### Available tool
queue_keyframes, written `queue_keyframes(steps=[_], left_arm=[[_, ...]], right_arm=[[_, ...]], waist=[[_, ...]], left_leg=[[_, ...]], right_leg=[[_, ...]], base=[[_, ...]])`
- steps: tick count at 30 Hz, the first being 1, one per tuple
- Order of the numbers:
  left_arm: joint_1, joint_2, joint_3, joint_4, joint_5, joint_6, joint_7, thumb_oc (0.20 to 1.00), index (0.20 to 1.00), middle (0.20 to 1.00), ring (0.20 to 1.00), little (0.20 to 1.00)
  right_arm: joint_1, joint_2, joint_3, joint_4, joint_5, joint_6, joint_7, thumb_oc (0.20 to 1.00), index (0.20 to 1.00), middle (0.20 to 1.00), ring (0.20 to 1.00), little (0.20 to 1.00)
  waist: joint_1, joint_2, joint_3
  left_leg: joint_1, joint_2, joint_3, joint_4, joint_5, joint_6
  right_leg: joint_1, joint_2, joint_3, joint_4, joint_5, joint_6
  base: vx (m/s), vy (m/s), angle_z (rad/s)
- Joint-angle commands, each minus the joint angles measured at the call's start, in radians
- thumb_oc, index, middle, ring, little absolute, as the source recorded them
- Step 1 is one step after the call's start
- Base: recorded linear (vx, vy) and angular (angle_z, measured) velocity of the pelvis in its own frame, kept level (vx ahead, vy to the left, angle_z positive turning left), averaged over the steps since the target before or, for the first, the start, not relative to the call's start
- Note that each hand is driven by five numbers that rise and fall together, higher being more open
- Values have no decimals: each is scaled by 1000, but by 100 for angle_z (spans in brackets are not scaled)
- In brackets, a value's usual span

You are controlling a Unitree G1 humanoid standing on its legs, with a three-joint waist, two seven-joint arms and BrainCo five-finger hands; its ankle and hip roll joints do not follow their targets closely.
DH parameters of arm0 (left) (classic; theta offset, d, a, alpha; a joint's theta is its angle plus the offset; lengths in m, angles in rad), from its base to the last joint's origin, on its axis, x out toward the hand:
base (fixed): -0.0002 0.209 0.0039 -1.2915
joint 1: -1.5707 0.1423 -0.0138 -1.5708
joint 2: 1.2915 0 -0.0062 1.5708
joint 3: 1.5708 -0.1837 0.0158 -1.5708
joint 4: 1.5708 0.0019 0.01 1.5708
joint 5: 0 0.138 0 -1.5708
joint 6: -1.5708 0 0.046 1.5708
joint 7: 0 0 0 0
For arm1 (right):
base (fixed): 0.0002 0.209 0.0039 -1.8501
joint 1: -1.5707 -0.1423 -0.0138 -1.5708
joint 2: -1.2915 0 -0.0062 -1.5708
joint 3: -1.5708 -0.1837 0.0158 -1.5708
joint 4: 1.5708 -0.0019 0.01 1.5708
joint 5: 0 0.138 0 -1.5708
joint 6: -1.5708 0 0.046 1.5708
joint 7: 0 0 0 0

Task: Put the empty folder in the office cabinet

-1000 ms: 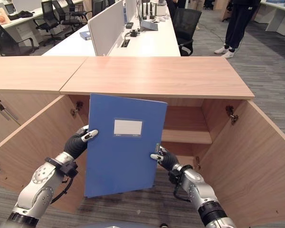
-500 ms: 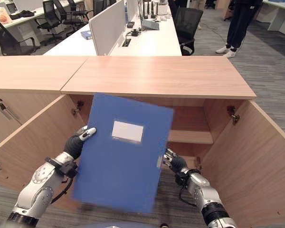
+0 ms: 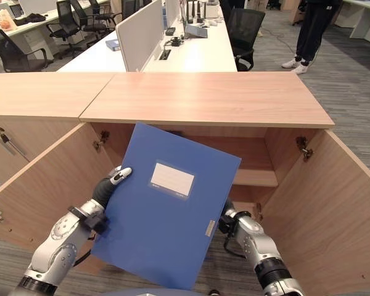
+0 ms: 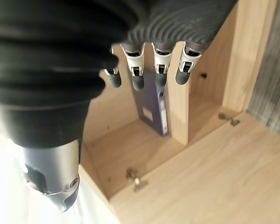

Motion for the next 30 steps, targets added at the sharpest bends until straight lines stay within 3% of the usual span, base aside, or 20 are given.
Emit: queue_keyframes(steps=[1,14,19,30], left_arm=[[-92,5,-5,-50,-56,-72,-10,200,200,200,200,200],[-77,1,56,-68,-28,-101,7,200,200,200,200,200],[-44,6,228,-89,101,-193,124,200,200,200,200,200],[10,24,357,-110,326,-261,256,200,200,200,200,200]], right_arm=[[-110,33,12,-38,80,-46,26,1000,1000,1000,1000,1000],[-72,18,-14,-39,39,-50,30,1000,1000,1000,1000,1000],[10,-1,-123,14,-37,-87,-24,1000,1000,1000,1000,1000],[82,10,-204,-25,-16,-123,-72,1000,1000,1000,1000,1000]], waist=[[4,-41,1],[7,-44,-3],[14,-50,-9],[6,-53,-13]], left_leg=[[12,38,-13,12,-78,-52],[13,38,-13,12,-79,-54],[11,37,-14,12,-83,-56],[16,39,-3,12,-91,-59]], right_leg=[[81,-76,54,22,-131,106],[83,-77,50,23,-131,107],[84,-80,43,22,-132,110],[84,-83,46,19,-132,112]], base=[[0,0,0],[0,0,0],[0,0,0],[0,0,0]])
